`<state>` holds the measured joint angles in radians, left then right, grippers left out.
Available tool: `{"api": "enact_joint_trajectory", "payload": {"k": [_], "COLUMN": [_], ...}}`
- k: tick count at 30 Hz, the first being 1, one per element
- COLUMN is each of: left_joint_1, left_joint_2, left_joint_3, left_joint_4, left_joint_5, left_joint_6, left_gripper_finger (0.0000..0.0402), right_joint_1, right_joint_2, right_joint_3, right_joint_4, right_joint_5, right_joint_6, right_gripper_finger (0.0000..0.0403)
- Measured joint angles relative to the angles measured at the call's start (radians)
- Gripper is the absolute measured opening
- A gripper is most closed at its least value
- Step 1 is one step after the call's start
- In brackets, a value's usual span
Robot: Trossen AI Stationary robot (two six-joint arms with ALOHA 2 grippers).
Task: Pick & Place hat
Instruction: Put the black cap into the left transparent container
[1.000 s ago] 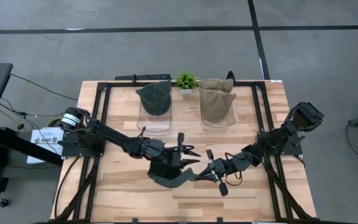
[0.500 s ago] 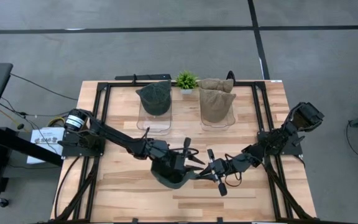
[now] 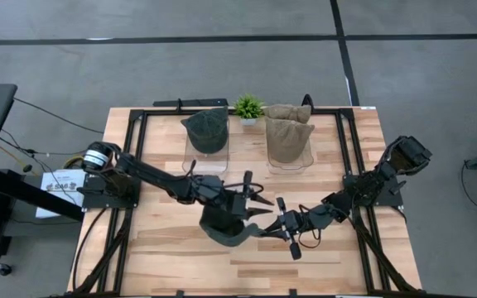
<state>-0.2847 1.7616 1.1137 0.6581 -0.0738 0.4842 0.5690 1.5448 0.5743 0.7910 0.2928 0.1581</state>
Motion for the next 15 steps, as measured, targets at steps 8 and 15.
{"api": "enact_joint_trajectory", "payload": {"k": [8,15], "left_joint_1": [0.049,0.088], "left_joint_2": [-0.014,-0.141], "left_joint_3": [0.0,0.0], "left_joint_4": [0.091,0.163], "left_joint_5": [0.0,-0.011], "left_joint_6": [0.006,-0.045], "left_gripper_finger": [0.0085,0.0085], "right_joint_1": [0.0,0.001], "right_joint_2": [0.0,0.0], "right_joint_3": [0.0,0.0], "right_joint_4": [0.001,-0.021], "right_joint_5": [0.01,0.057], "right_joint_6": [-0.002,-0.006], "right_gripper_finger": [0.0002,0.0002]}}
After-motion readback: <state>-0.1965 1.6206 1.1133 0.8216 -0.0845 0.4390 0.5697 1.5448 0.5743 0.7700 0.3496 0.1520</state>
